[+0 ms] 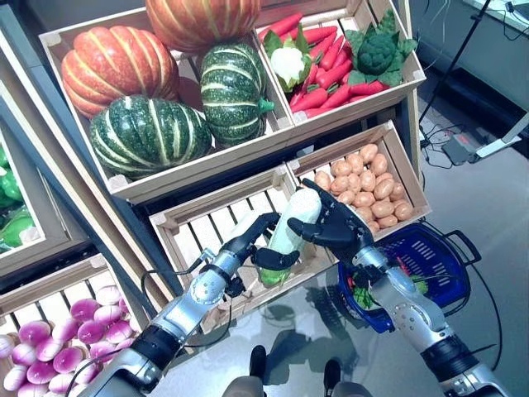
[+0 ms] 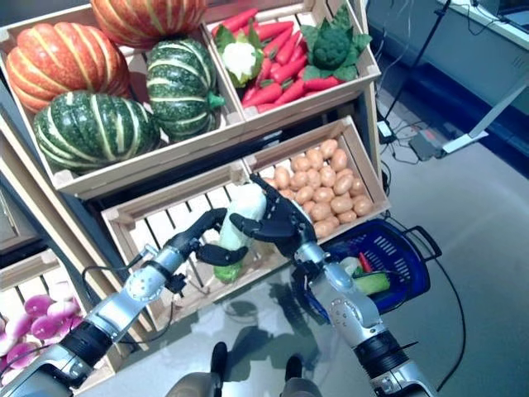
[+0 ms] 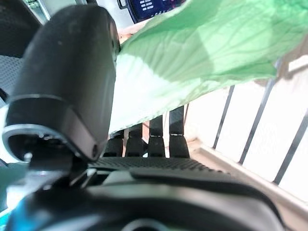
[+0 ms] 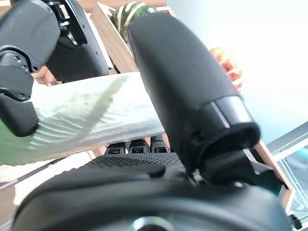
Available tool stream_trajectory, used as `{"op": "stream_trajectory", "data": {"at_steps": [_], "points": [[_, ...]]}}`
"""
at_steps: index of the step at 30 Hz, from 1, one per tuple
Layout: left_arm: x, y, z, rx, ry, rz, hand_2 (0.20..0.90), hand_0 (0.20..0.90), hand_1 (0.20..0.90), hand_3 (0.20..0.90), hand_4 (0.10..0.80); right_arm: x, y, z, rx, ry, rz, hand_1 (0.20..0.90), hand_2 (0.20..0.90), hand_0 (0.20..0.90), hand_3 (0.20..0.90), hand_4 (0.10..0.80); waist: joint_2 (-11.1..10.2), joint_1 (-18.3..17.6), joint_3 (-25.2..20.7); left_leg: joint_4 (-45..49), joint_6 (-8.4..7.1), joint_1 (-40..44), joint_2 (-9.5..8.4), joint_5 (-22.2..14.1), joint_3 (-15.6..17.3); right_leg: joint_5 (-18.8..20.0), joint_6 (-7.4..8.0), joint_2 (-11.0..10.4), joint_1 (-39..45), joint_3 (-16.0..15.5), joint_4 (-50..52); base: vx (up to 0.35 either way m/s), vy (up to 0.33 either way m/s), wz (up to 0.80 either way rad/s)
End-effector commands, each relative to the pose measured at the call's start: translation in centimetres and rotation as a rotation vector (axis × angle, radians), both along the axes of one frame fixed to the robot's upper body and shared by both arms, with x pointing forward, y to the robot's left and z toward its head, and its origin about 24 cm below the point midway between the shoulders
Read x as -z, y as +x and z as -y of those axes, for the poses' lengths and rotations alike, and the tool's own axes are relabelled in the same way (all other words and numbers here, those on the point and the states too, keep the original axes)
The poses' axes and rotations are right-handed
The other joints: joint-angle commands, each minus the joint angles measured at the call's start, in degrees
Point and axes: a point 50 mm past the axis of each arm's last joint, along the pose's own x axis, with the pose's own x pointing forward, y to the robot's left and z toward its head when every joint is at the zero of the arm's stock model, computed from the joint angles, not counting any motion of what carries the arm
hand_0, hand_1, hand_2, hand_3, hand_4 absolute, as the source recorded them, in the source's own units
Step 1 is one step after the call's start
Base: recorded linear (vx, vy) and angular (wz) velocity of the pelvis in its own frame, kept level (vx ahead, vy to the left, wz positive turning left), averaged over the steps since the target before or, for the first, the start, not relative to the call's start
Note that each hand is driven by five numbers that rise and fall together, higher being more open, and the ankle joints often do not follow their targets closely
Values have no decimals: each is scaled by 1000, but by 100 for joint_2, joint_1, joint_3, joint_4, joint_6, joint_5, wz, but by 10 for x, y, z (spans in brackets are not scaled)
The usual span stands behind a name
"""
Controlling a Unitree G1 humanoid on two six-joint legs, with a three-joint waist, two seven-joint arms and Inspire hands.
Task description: Put vegetables into the basket
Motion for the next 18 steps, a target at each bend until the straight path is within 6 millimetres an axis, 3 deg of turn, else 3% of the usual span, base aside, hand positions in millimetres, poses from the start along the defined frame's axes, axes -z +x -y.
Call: {"op": "stream_trajectory", "data": {"at_steps": [1, 5, 6, 7, 18], "points": [[-31, 5, 35, 161, -118, 131, 300, 300, 300, 300, 400, -36, -7, -40, -199, 232, 166, 900, 900, 900, 900, 800, -110, 53, -610, 233, 197, 64, -308, -656, -85, 5, -286, -11, -111, 14, 246, 39, 3, 0], [-27, 3, 36, 162, -129, 117, 300, 300, 300, 300, 400, -34, -9, -44, -213, 254, 143, 900, 900, 900, 900, 800, -99, 64, -685, 214, 199, 89, -302, -664, -75, 1, -273, -21, -94, 28, 229, 28, 3, 0], [-27, 2, 36, 163, -129, 114, 300, 300, 300, 300, 400, -33, -9, -45, -203, 249, 142, 516, 516, 516, 516, 544, -96, 67, -695, 221, 201, 90, -304, -669, -72, -3, -272, -24, -96, 34, 236, 0, 0, 0], [-25, 2, 36, 162, -129, 112, 300, 300, 300, 300, 400, -33, -8, -45, -196, 247, 141, 300, 300, 300, 300, 400, -96, 67, -706, 221, 204, 95, -305, -672, -72, -2, -273, -25, -92, 41, 234, 32, 7, 0], [-20, -2, 35, 155, -112, 88, 300, 300, 300, 300, 400, -28, -9, -43, -186, 230, 122, 300, 300, 300, 300, 400, -89, 64, -809, 93, 209, 187, -288, -648, -76, 3, -245, -24, -33, 83, 164, 6, 1, 0]]}}
